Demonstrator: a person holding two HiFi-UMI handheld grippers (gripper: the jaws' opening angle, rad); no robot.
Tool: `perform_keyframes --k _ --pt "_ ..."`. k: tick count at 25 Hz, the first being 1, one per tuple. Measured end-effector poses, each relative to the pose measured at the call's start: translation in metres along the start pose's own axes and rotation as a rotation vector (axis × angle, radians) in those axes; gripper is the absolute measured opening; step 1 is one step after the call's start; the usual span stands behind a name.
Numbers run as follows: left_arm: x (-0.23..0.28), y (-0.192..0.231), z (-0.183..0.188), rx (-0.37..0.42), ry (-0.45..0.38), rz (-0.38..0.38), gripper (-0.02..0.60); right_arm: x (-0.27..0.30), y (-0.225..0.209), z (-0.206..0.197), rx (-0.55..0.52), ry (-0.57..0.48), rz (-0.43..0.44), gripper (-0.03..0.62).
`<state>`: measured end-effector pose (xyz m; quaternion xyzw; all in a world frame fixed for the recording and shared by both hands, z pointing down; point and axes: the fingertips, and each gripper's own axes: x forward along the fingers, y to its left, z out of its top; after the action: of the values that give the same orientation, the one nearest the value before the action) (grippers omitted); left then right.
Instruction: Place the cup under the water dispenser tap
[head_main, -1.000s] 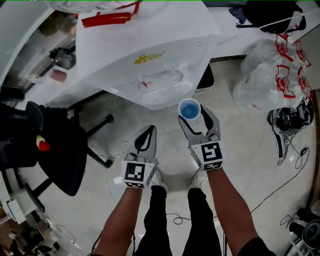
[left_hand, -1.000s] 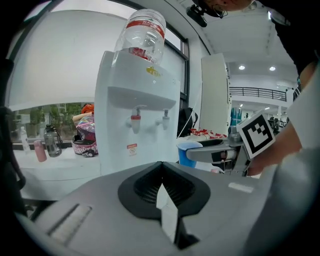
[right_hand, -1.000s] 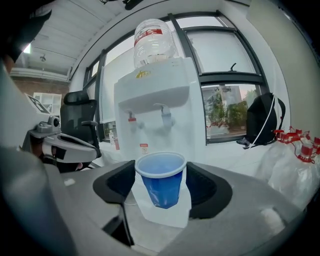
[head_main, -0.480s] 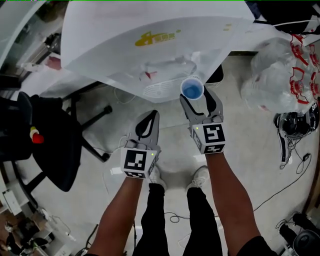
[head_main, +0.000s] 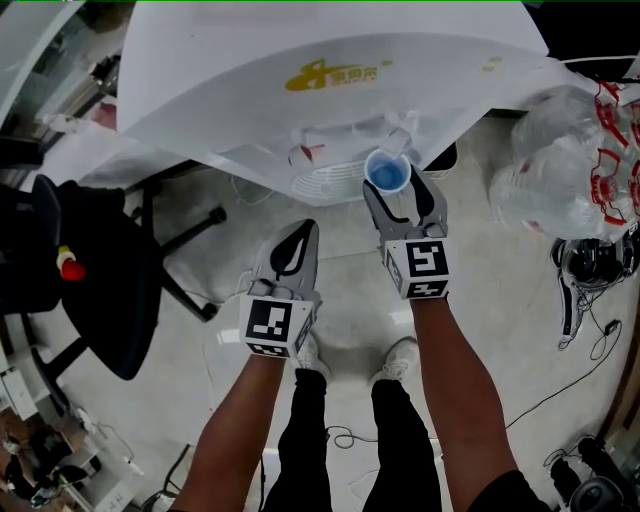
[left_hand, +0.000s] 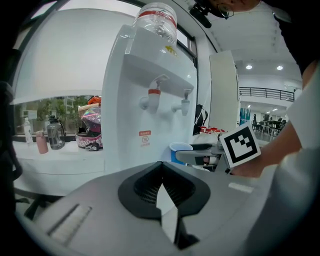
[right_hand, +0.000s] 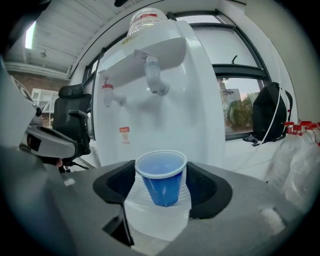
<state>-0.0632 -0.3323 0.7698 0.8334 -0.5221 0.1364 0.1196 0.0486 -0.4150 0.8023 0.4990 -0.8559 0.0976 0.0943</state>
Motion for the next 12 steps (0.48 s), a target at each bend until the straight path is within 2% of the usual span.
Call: perform_keyframes --k 9,12 --pt "-0.0019 -0.0064 0.0003 -0.028 0.019 -0.008 0.015 0.0045 -0.0003 0.0002 -0.027 0.004 0.008 0.332" --pt "-0.0019 -0.0083 0.0045 -0.023 0.012 -0.01 0.015 0.0011 -0.0002 0.0009 -0.037 0.009 0.015 0.39"
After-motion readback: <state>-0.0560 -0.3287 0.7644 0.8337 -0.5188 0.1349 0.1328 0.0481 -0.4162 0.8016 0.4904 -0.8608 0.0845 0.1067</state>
